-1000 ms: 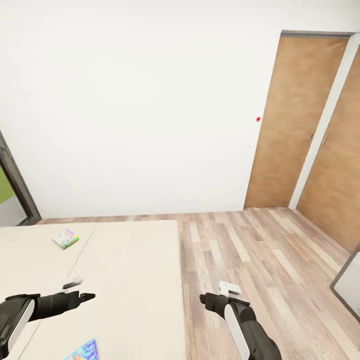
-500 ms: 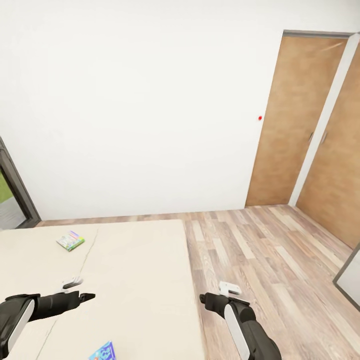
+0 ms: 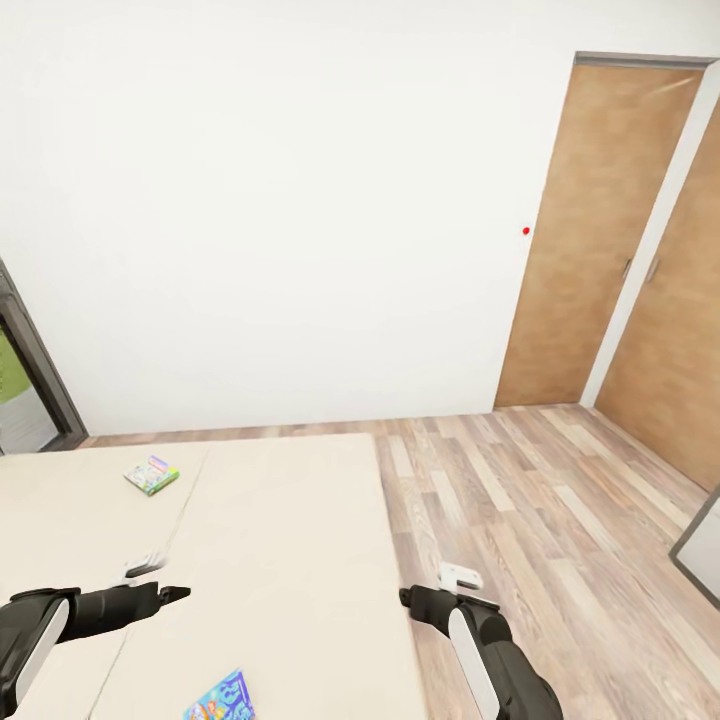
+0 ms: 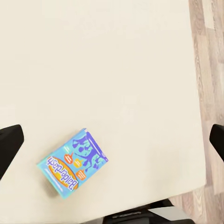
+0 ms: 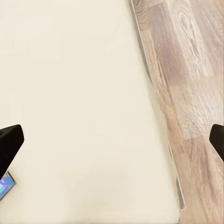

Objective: Put all the toys in the child's room - the three board games (two on the bed and one on the table), the two jigsaw puzzles on the table, and the tennis ball on the table - inside the toy box on the table in the child's room.

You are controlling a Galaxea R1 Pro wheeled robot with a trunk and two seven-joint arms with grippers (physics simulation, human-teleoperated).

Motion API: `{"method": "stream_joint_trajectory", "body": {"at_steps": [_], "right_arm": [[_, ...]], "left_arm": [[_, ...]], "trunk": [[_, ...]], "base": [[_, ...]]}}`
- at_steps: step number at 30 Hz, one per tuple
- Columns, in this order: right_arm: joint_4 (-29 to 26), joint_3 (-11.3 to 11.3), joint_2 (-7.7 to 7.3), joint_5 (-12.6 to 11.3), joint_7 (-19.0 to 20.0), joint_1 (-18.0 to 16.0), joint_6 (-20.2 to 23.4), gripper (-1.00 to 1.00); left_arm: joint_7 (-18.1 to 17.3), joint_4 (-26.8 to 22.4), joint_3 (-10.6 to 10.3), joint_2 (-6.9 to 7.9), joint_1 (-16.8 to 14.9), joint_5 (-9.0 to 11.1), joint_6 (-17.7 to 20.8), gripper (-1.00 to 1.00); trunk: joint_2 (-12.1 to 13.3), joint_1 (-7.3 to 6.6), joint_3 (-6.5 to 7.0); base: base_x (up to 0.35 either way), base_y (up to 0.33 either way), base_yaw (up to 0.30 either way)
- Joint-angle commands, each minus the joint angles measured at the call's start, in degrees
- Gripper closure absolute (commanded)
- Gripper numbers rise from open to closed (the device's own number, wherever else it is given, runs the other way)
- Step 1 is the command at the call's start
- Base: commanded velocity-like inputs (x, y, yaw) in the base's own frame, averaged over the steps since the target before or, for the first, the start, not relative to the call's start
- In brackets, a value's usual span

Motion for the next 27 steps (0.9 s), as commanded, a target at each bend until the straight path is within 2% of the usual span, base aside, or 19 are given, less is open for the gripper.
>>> {"method": "stream_joint_trajectory", "body": {"at_steps": [1,15,27], "right_arm": [[-0.1,0.1,0.00,-0.6,-0.5,0.0,0.2,-1.00],[-0.1,0.1,0.00,-0.6,-0.5,0.0,0.1,-1.00],[-0.1,0.1,0.00,-0.7,-0.5,0.0,0.1,-1.00]], "left_arm": [[0.1,0.0,0.0,0.01,0.0,0.5,0.4,-1.00],[0.1,0.0,0.0,0.00,0.0,0.5,0.4,-1.00],[0.1,0.0,0.0,-0.01,0.0,0.5,0.4,-1.00]], "trunk": [[-0.1,0.02,-0.12],[-0.1,0.02,-0.44],[-0.1,0.02,-0.50]], "base": [[-0.082,0.155,0.000],[-0.019,0.038,0.107],[0.029,0.027,0.025]]}}
